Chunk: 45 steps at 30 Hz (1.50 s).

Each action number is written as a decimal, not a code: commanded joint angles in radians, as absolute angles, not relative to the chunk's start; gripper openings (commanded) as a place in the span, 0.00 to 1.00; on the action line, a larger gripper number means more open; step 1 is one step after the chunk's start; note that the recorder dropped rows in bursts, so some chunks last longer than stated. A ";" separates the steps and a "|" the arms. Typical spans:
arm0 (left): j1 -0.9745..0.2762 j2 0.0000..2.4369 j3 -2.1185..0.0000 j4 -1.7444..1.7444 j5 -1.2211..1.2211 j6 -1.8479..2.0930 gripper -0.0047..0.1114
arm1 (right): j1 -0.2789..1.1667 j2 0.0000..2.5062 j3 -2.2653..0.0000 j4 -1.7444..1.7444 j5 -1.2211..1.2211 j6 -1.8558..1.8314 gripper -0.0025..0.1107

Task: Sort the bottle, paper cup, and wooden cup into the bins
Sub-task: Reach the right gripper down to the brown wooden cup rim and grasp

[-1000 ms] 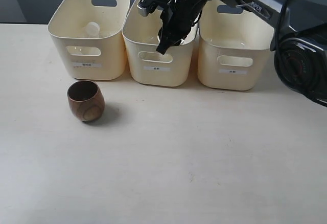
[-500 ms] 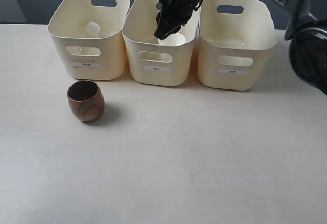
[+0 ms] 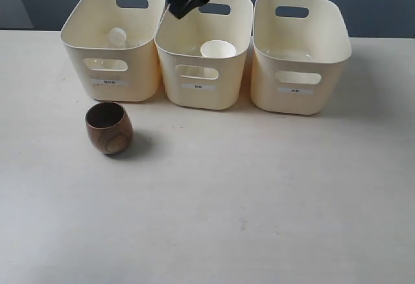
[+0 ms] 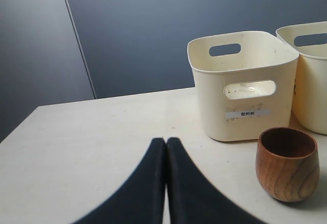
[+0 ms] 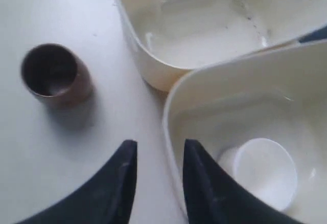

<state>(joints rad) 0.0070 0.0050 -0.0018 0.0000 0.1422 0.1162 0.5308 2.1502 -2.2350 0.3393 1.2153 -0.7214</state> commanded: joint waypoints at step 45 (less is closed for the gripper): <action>0.007 0.000 0.000 0.000 0.135 0.115 0.04 | 0.909 2.365 -2.168 0.120 1.079 -0.932 0.56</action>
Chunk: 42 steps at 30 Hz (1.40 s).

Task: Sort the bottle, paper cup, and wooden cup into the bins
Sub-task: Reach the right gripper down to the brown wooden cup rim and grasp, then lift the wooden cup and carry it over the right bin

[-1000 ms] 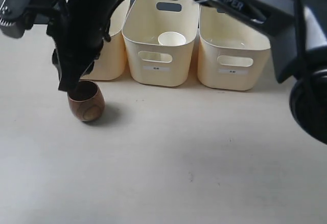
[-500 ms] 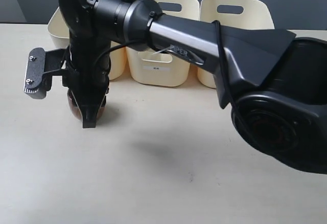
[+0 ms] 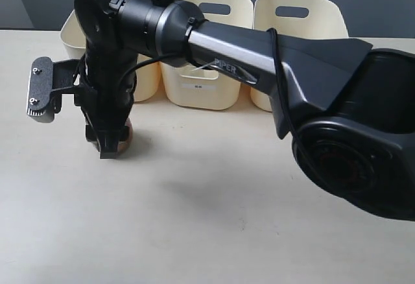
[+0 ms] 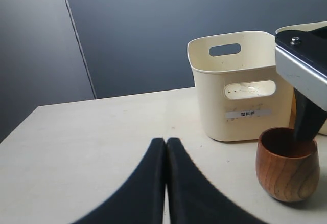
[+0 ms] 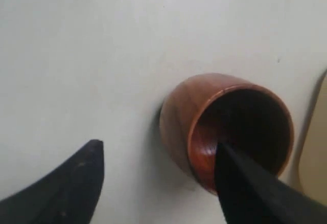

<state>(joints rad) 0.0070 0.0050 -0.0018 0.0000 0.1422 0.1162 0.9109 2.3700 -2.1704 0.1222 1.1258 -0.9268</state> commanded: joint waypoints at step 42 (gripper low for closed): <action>0.007 0.000 0.000 0.000 0.135 0.115 0.04 | 0.907 2.144 -2.170 -0.067 1.221 -0.763 0.02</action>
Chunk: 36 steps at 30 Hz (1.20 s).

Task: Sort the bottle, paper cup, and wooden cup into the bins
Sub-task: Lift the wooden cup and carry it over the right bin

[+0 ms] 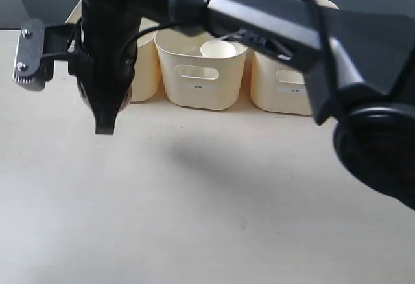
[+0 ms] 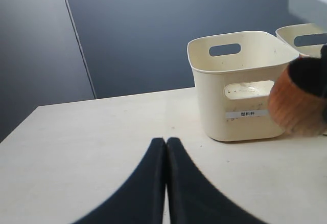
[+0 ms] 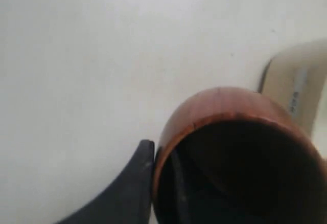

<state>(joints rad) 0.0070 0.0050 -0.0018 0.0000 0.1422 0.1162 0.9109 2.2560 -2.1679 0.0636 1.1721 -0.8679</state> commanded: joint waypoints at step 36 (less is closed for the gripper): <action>0.007 0.000 0.000 0.000 0.135 0.115 0.04 | 0.280 1.842 -1.659 0.052 0.819 -0.654 0.02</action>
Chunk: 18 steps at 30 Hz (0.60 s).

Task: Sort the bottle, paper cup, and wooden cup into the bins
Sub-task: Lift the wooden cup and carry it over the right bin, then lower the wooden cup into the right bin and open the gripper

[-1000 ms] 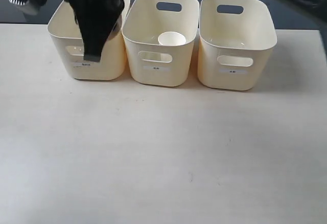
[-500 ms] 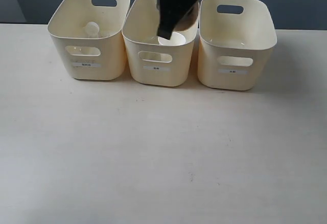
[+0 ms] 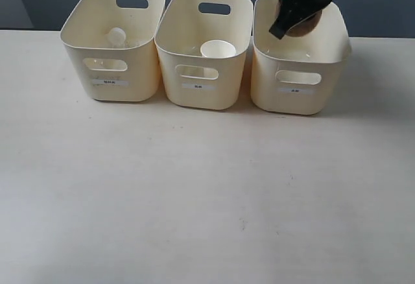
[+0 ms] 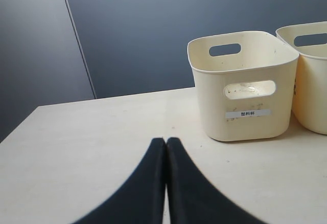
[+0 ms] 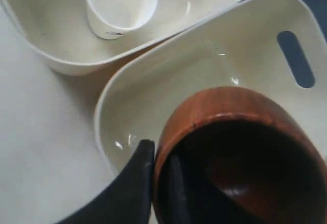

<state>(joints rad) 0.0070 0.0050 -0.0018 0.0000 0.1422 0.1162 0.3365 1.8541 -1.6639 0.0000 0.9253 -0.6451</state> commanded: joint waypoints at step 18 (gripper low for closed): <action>0.007 0.000 0.000 0.000 0.135 0.115 0.04 | 0.198 2.220 -1.914 0.214 0.866 -0.680 0.02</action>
